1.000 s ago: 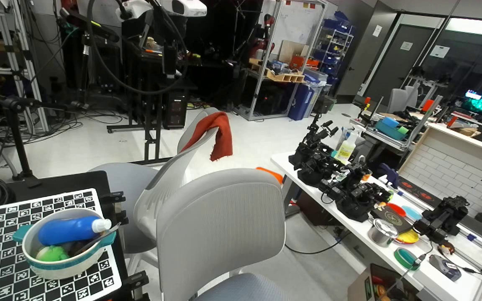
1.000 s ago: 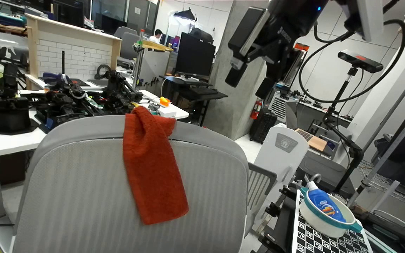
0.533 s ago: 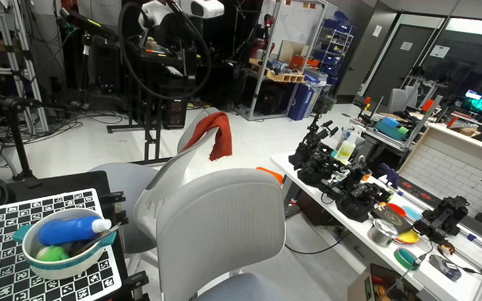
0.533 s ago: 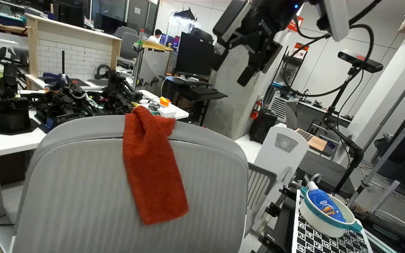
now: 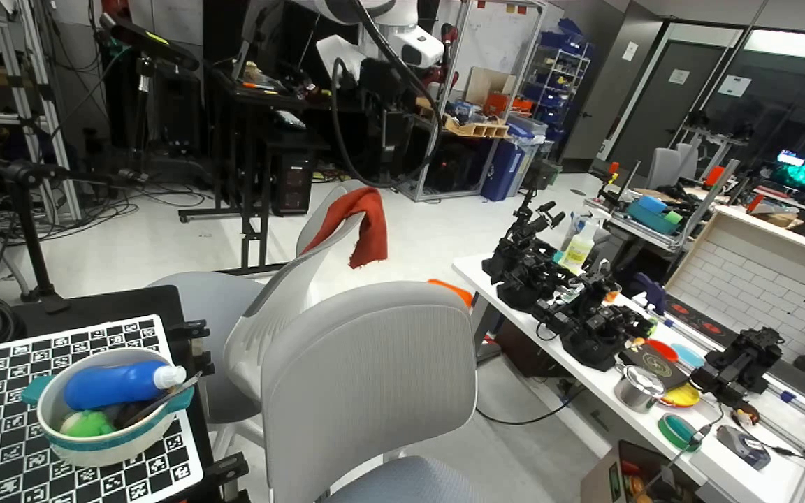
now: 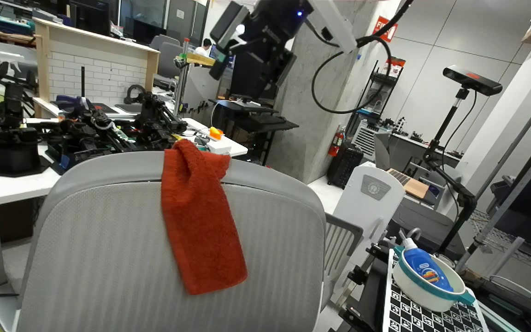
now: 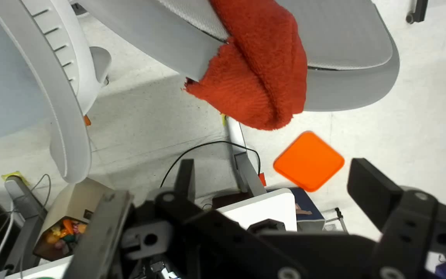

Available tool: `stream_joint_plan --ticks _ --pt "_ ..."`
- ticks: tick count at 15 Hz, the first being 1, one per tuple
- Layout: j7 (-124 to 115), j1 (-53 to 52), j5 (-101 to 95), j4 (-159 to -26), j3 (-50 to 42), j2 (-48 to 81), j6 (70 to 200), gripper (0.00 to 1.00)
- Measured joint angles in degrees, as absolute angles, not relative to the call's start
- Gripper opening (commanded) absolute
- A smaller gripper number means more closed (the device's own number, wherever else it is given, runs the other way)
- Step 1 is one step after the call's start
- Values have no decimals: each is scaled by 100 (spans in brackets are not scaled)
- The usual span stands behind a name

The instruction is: Move the orange towel to the backrest of the left chair, then to the backrest of the right chair

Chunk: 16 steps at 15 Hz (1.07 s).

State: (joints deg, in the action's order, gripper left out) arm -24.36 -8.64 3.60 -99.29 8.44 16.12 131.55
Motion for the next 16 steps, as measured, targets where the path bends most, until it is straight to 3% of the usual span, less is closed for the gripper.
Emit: stream_joint_plan --ticks 16 --pt "-3100 -1738 86 -7164 374 3903 11601 100"
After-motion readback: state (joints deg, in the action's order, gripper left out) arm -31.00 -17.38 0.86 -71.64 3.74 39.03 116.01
